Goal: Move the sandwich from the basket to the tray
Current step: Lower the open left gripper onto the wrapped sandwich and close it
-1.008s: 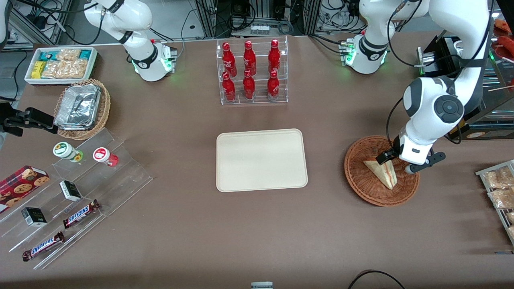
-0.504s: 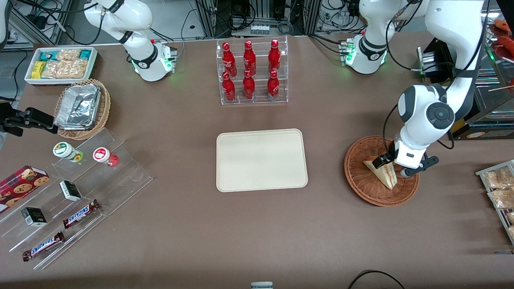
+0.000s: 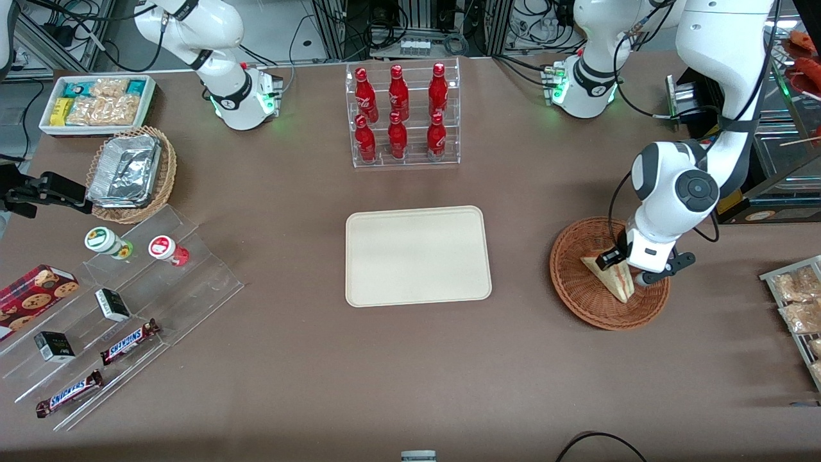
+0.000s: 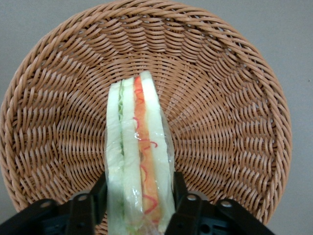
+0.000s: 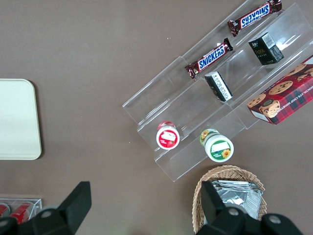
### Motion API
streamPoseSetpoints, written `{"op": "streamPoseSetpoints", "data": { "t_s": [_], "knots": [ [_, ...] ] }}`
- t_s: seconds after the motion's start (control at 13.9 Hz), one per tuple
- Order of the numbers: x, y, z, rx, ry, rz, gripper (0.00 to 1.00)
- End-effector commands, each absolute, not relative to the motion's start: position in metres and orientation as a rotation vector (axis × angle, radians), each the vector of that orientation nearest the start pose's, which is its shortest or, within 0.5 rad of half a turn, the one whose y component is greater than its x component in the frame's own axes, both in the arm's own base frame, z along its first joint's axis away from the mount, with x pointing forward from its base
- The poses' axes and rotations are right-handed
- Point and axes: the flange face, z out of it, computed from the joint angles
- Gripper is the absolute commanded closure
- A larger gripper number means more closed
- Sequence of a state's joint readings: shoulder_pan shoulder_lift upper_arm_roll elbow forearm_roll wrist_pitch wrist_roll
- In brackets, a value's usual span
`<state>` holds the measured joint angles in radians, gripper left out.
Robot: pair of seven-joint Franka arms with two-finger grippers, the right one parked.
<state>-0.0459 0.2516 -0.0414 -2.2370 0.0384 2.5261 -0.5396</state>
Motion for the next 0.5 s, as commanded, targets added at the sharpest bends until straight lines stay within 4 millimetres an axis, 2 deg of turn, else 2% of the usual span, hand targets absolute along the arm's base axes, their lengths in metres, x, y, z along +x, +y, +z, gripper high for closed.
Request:
{"op": "streamPoseSetpoints", "data": {
  "t_s": [0.0, 0.22, 0.36, 0.43],
  "knots": [
    [0.546, -0.05, 0.264, -3.067, -0.667, -0.09, 1.0],
    [0.546, -0.051, 0.287, -3.064, -0.643, -0.089, 1.0],
    [0.551, -0.058, 0.329, -3.05, -0.573, -0.06, 1.0],
    [0.557, -0.073, 0.352, -3.05, -0.521, -0.026, 1.0]
  ]
}}
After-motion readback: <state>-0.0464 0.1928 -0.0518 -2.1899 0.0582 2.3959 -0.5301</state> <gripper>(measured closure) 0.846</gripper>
